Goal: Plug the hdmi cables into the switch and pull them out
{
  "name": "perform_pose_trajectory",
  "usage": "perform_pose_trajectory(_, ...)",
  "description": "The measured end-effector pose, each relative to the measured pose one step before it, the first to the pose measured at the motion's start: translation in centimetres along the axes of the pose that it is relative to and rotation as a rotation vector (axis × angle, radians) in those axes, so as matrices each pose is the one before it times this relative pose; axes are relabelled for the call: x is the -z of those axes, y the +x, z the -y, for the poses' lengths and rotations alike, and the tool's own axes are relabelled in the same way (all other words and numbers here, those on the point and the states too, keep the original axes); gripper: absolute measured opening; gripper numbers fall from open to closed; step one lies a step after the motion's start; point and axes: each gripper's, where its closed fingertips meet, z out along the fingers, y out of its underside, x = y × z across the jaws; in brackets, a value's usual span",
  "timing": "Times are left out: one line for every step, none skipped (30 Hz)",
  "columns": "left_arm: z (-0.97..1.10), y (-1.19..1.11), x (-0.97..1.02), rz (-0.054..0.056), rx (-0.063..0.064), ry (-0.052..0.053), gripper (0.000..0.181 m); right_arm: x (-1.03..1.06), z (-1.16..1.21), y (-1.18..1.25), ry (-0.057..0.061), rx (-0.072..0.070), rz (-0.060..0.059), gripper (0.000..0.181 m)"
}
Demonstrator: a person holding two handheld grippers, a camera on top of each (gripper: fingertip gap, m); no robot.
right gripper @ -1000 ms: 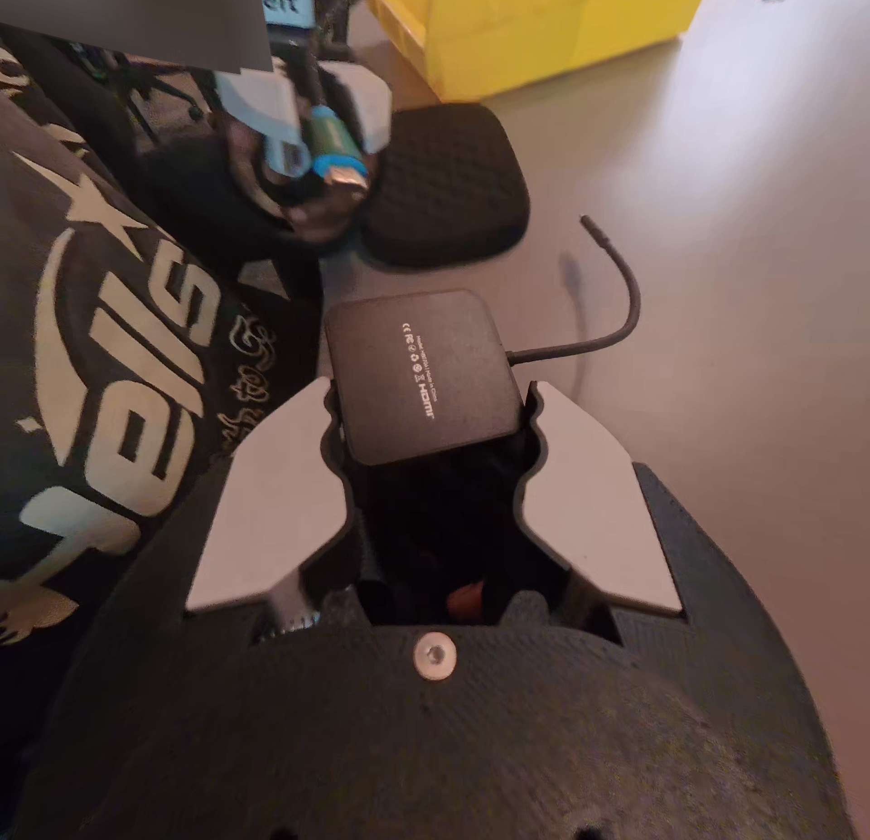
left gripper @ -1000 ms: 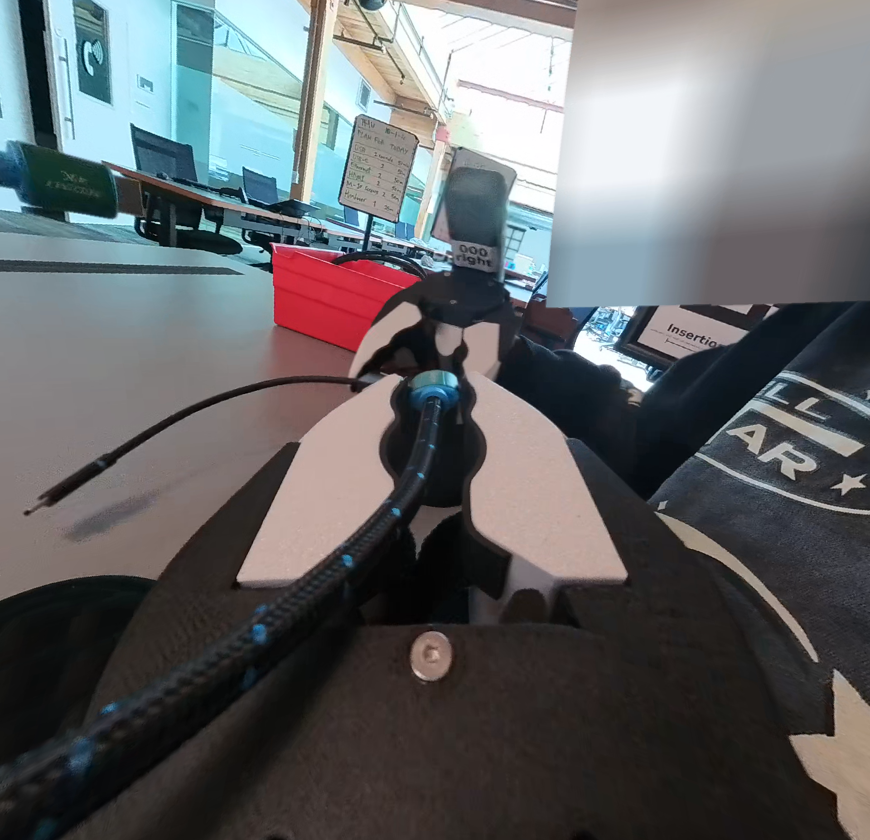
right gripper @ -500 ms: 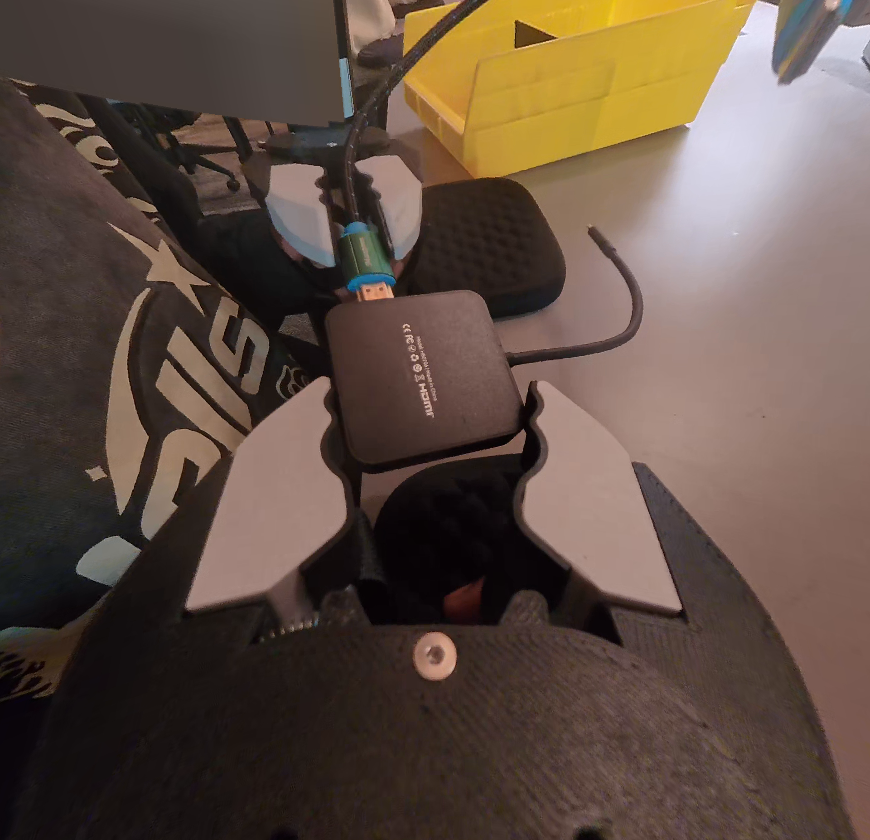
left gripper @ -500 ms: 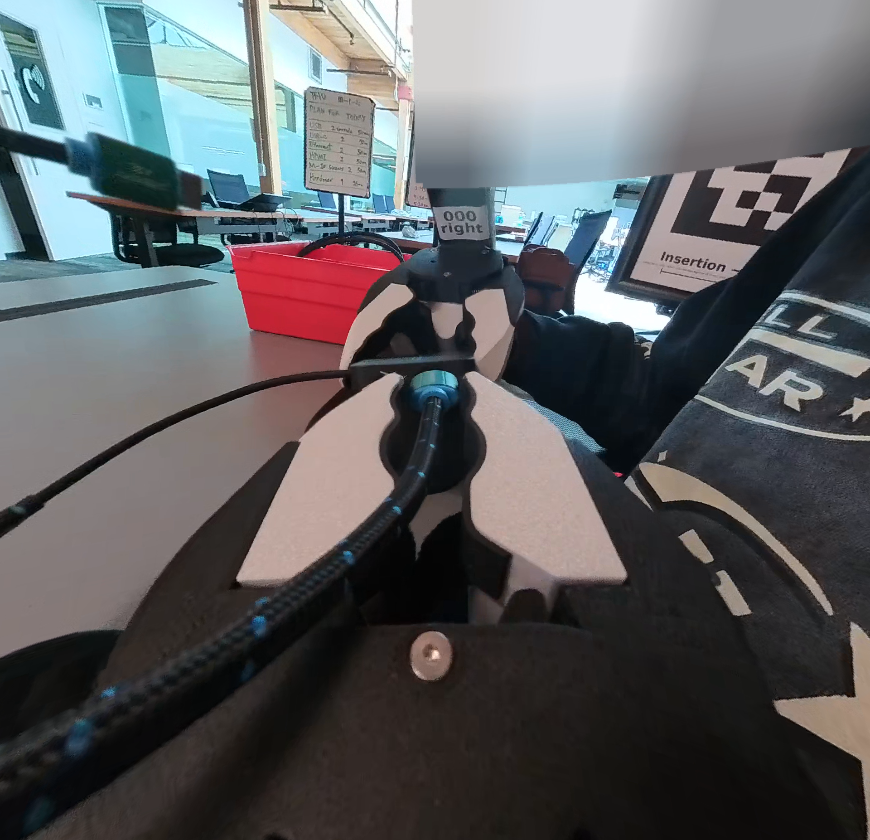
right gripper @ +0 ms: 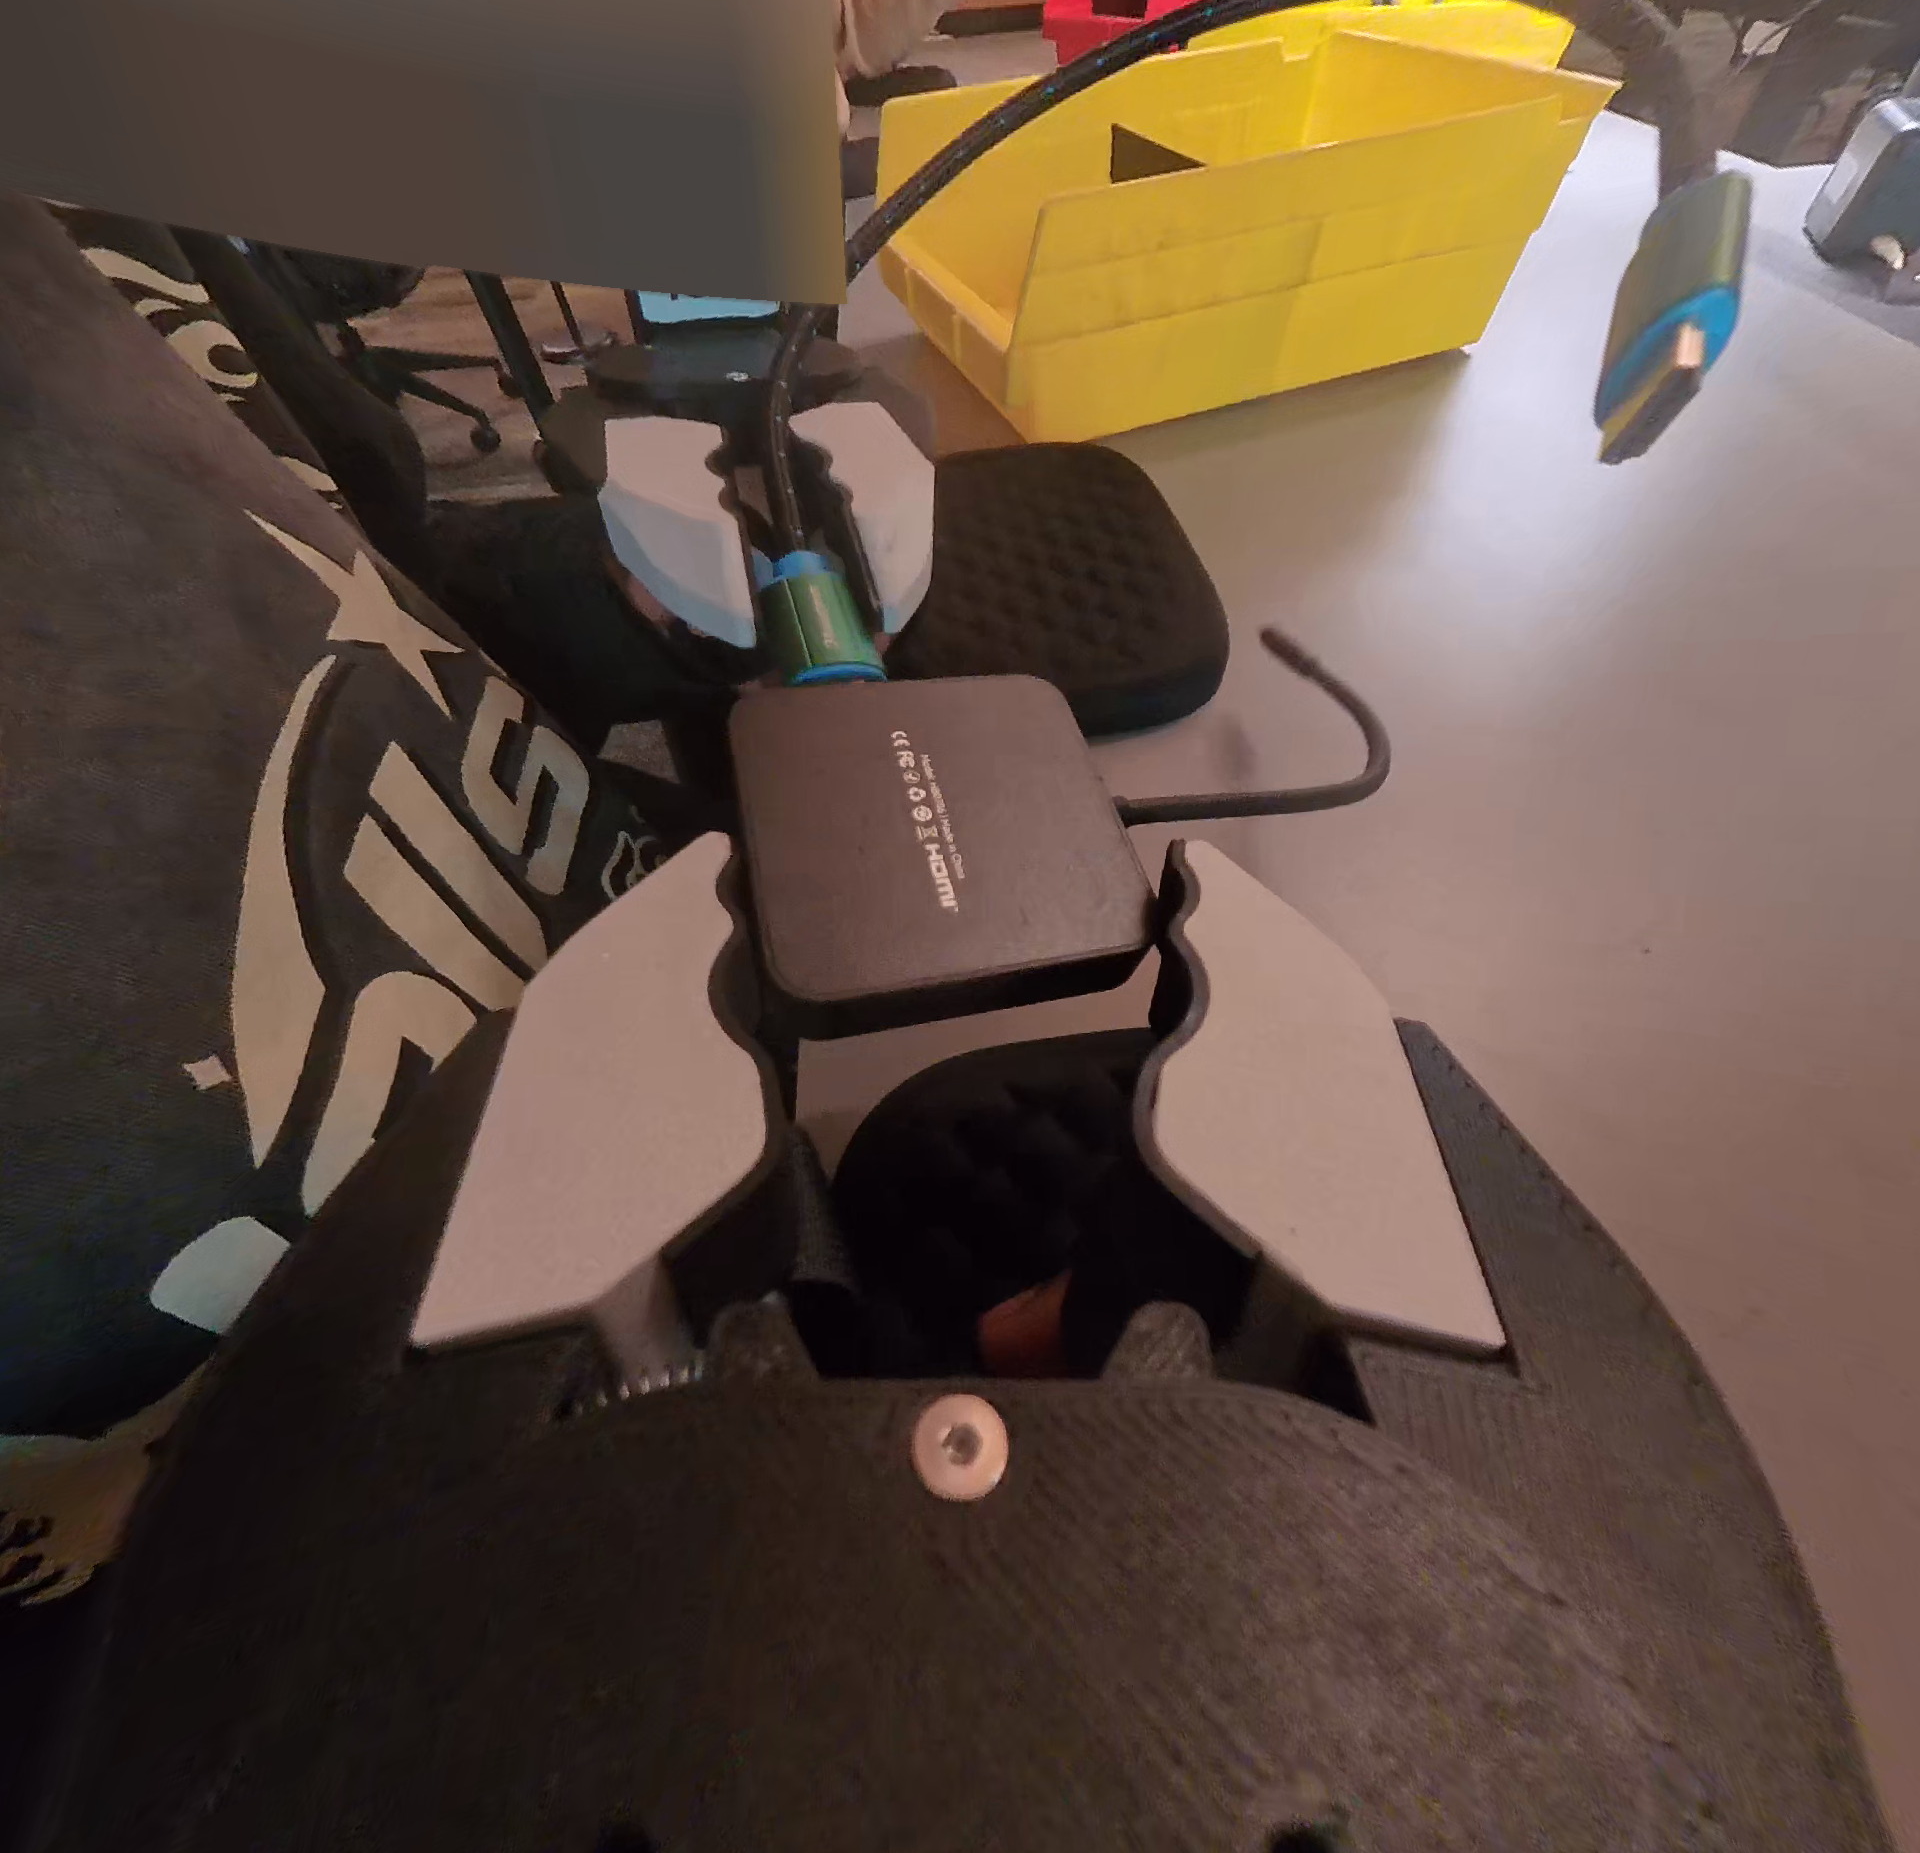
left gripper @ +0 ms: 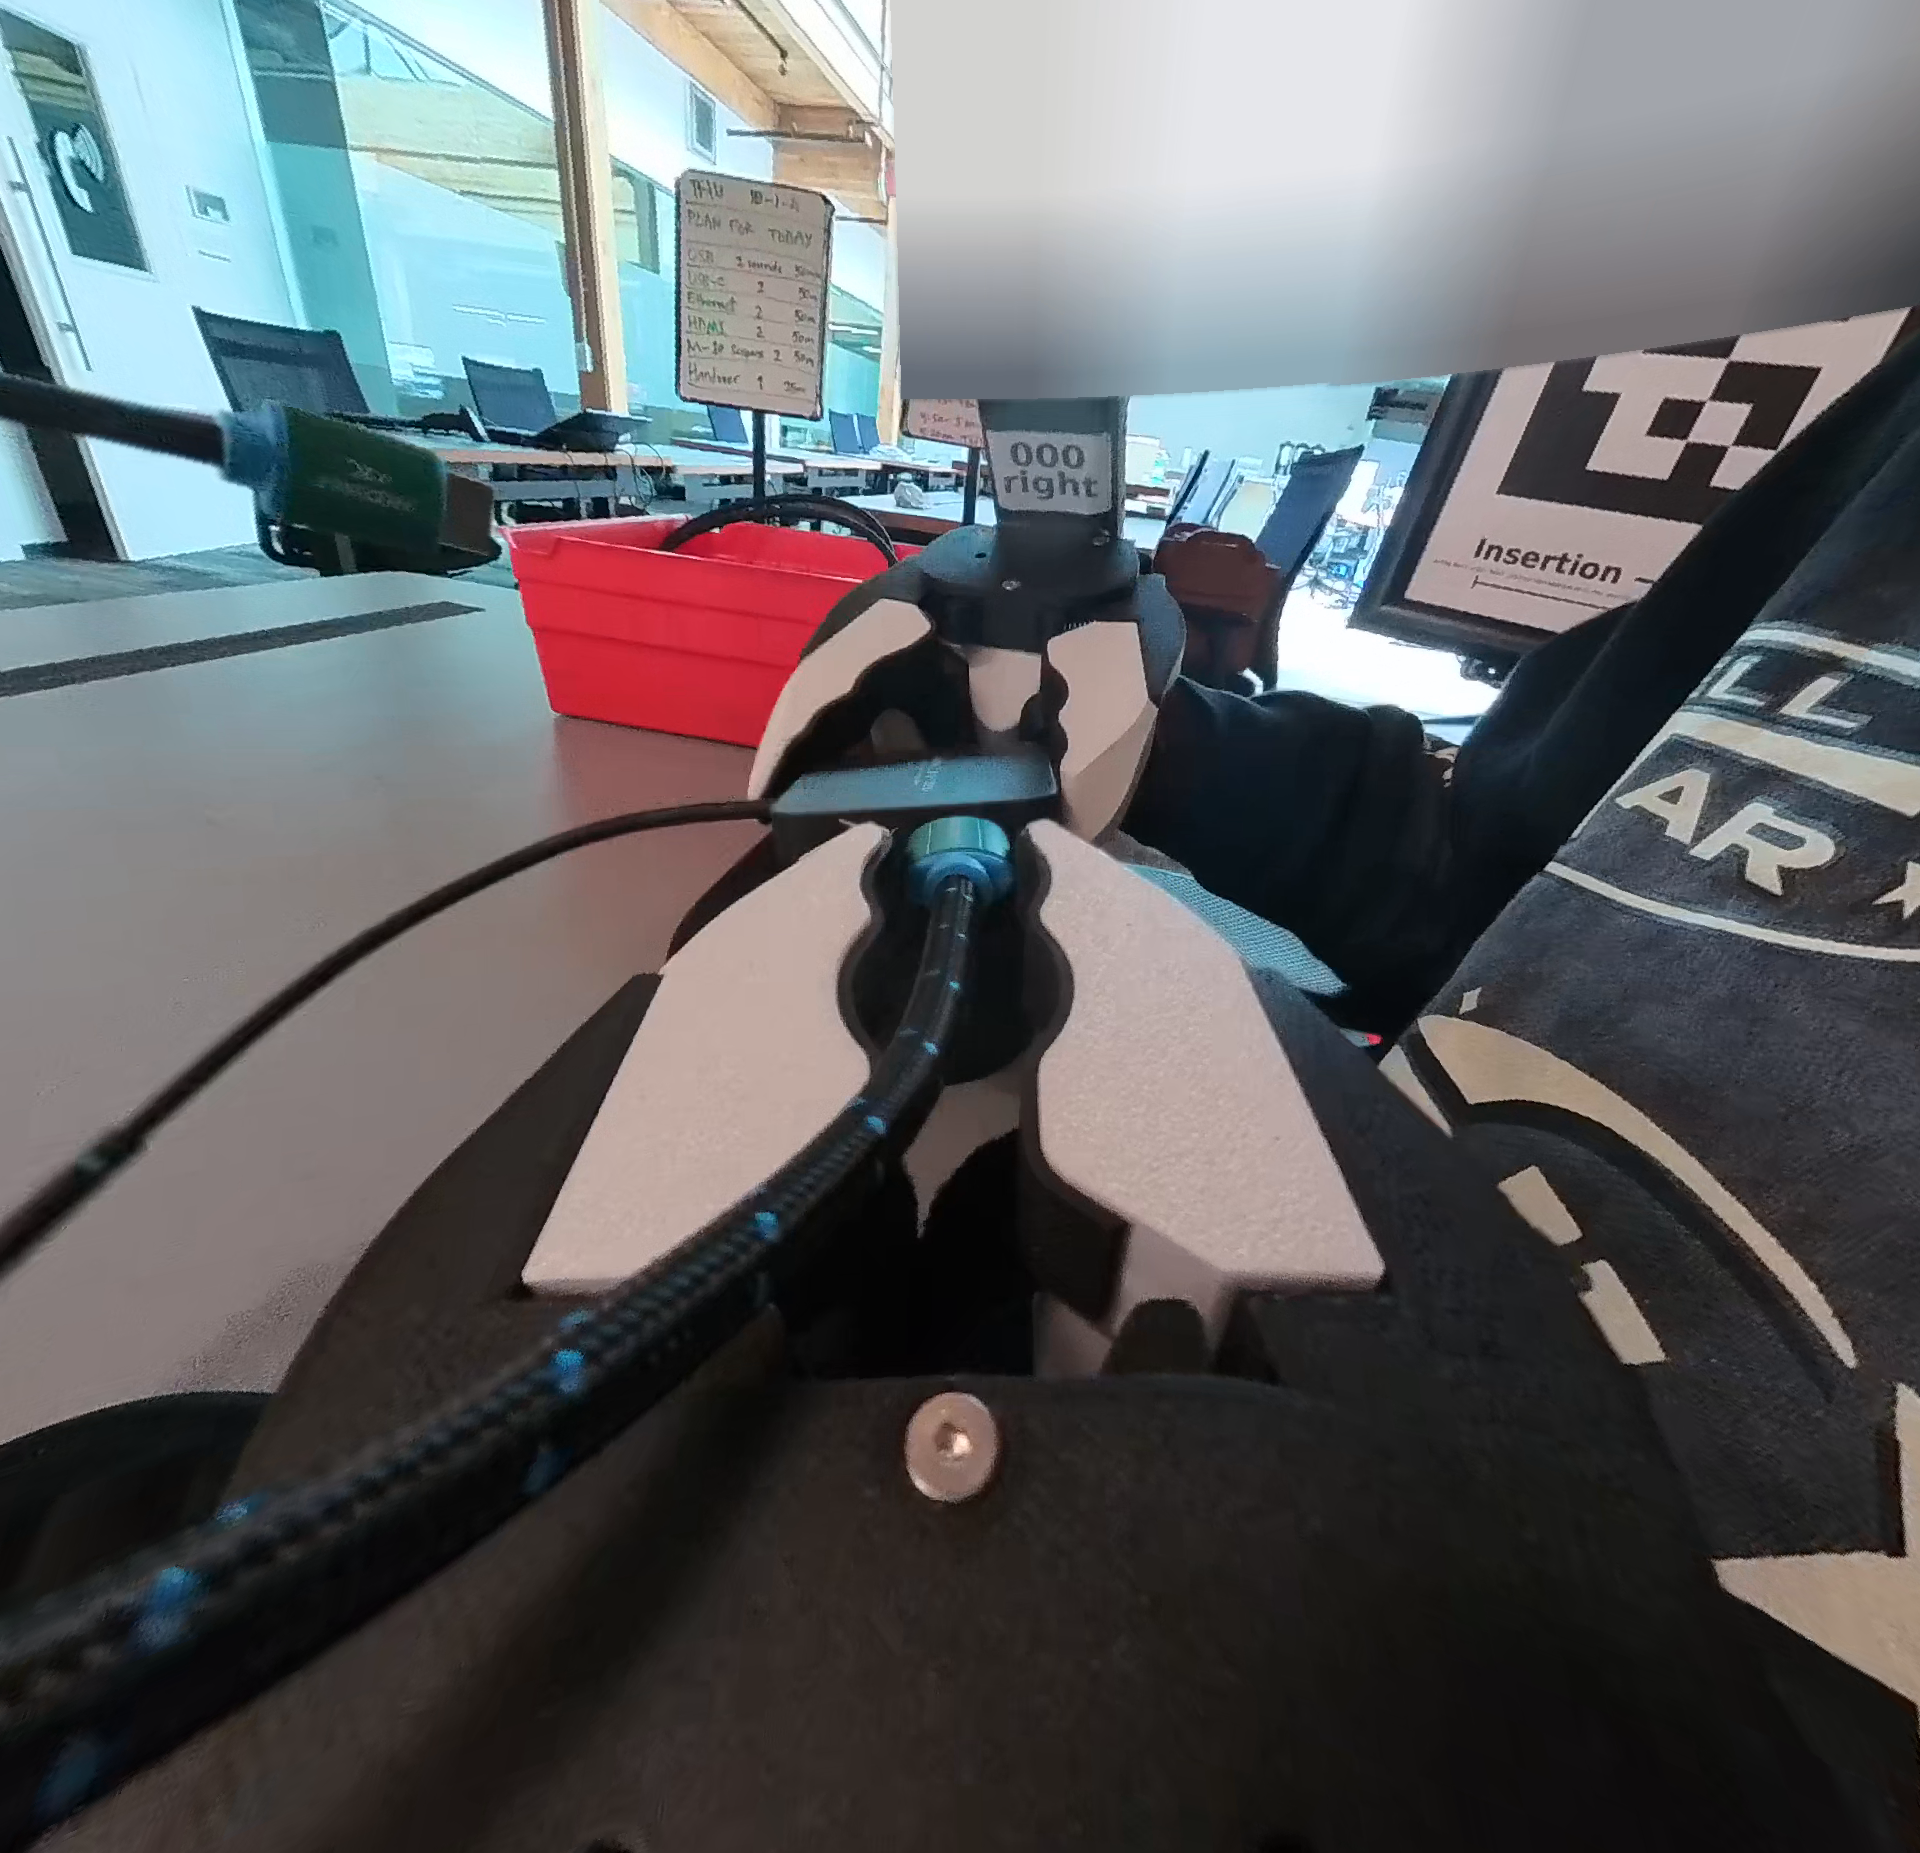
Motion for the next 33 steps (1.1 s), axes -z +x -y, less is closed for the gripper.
perform_pose_trajectory(0.023,0.067,-0.013,-0.0031,-0.0019,0.0036,0.020,-0.020,-0.010,-0.047,-0.0003,0.0001,0.0002,0.075)
perform_pose_trajectory(0.050,0.031,0.012,-0.0031,0.0023,0.0048,0.020,-0.017,0.010,-0.042,0.0014,-0.0023,0.0013,0.075)
perform_pose_trajectory(0.072,0.017,0.023,-0.0028,0.0029,0.0077,0.020,-0.034,-0.007,-0.029,0.0002,-0.0027,0.0017,0.075)
perform_pose_trajectory(0.124,0.018,0.008,-0.0016,0.0030,0.0117,0.020,-0.037,0.030,-0.015,0.0037,-0.0009,0.0001,0.075)
perform_pose_trajectory(0.146,0.007,0.000,-0.0008,0.0034,0.0154,0.020,-0.020,0.081,-0.027,0.0070,-0.0019,0.0008,0.075)
perform_pose_trajectory(0.198,0.018,0.002,-0.0001,0.0049,0.0205,0.020,-0.014,0.148,-0.029,0.0105,-0.0039,-0.0001,0.075)
perform_pose_trajectory(0.229,0.020,-0.009,-0.0011,0.0083,0.0259,0.020,0.021,0.235,-0.052,0.0168,-0.0022,0.0001,0.075)
perform_pose_trajectory(0.185,0.052,-0.016,-0.0034,0.0136,0.0244,0.020,0.039,0.208,-0.065,0.0158,-0.0006,-0.0011,0.075)
perform_pose_trajectory(0.085,0.013,-0.015,-0.0030,0.0166,0.0159,0.020,0.055,0.165,-0.010,0.0140,0.0006,-0.0048,0.075)
perform_pose_trajectory(0.023,0.022,-0.006,-0.0029,0.0105,0.0077,0.021,0.058,0.113,-0.037,0.0103,-0.0004,-0.0049,0.075)
perform_pose_trajectory(0.064,0.019,-0.027,0.0003,0.0008,0.0078,0.020,0.032,0.207,-0.001,0.0167,-0.0057,-0.0060,0.075)
perform_pose_trajectory(0.098,0.034,-0.078,0.0045,-0.0027,0.0121,0.021,-0.020,0.257,-0.063,0.0194,-0.0128,-0.0016,0.075)
perform_pose_trajectory(0.040,0.088,-0.107,0.0035,-0.0036,0.0107,0.020,0.006,0.261,-0.101,0.0202,-0.0071,0.0027,0.075)
perform_pose_trajectory(0.108,0.064,-0.056,0.0039,-0.0021,0.0154,0.020,0.066,0.326,-0.042,0.0238,-0.0042,0.0003,0.075)
perform_pose_trajectory(0.060,0.045,-0.028,-0.0002,0.0041,0.0089,0.020,0.057,0.226,-0.037,0.0155,-0.0053,0.0013,0.075)
perform_pose_trajectory(-0.063,0.030,-0.023,-0.0043,0.0054,-0.0032,0.020,0.078,0.217,-0.019,0.0144,-0.0015,-0.0017,0.075)
perform_pose_trajectory(-0.133,0.042,-0.030,-0.0043,0.0011,-0.0093,0.020,0.122,0.445,-0.020,0.0302,-0.0031,-0.0032,0.076)
perform_pose_trajectory(-0.043,0.146,-0.081,-0.0063,0.0006,-0.0007,0.020,0.094,0.565,-0.139,0.0368,-0.0077,0.0062,0.076)
perform_pose_trajectory(-0.015,0.214,-0.121,-0.0094,0.0053,0.0061,0.020,0.090,0.619,-0.120,0.0359,-0.0081,0.0058,0.077)
perform_pose_trajectory(-0.130,0.193,-0.156,-0.0073,0.0012,0.0003,0.020,0.064,0.487,-0.077,0.0166,-0.0084,0.0043,0.076)
perform_pose_trajectory(-0.056,0.118,-0.108,-0.0017,-0.0087,0.0010,0.020,0.010,0.247,-0.090,-0.0042,0.0108,0.0005,0.076)
perform_pose_trajectory(0.120,0.075,-0.003,-0.0027,-0.0048,0.0075,0.020,-0.042,0.091,-0.106,-0.0149,0.0166,-0.0030,0.077)
perform_pose_trajectory(0.060,0.023,0.057,-0.0055,0.0039,0.0034,0.020,-0.048,-0.030,-0.055,-0.0179,0.0076,-0.0040,0.077)
perform_pose_trajectory(-0.012,0.000,0.048,-0.0037,0.0032,-0.0033,0.020,-0.016,-0.098,-0.029,-0.0125,0.0011,0.0000,0.077)
perform_pose_trajectory(-0.023,0.016,-0.001,-0.0007,-0.0012,-0.0027,0.020,0.009,-0.039,-0.017,0.0013,-0.0052,0.0032,0.077)
perform_pose_trajectory(0.001,0.027,-0.043,0.0012,-0.0010,0.0015,0.020,0.038,0.028,-0.005,0.0107,-0.0063,0.0024,0.077)
perform_pose_trajectory(-0.002,0.009,-0.047,0.0013,0.0019,0.0023,0.020,0.028,0.013,0.019,0.0082,-0.0082,0.0020,0.077)
perform_pose_trajectory(-0.018,-0.013,-0.011,-0.0006,0.0028,0.0000,0.020,0.001,-0.081,0.010,-0.0002,-0.0016,-0.0002,0.077)
perform_pose_trajectory(0.001,-0.012,0.043,-0.0031,0.0020,-0.0009,0.020,-0.028,-0.032,-0.024,0.0014,0.0042,-0.0024,0.077)
perform_pose_trajectory(0.073,-0.013,0.069,-0.0054,-0.0012,0.0012,0.020,-0.065,0.027,-0.033,0.0044,0.0031,-0.0037,0.077)
perform_pose_trajectory(0.120,0.017,0.088,-0.0057,-0.0122,0.0023,0.020,-0.070,0.055,-0.045,0.0053,0.0010,0.0001,0.077)
perform_pose_trajectory(0.169,0.047,0.089,-0.0043,-0.0268,0.0035,0.020,-0.082,0.024,-0.068,0.0006,-0.0044,0.0043,0.077)
perform_pose_trajectory(0.216,0.086,0.085,-0.0051,-0.0322,0.0041,0.020,-0.082,-0.077,-0.151,-0.0145,-0.0095,0.0141,0.076)
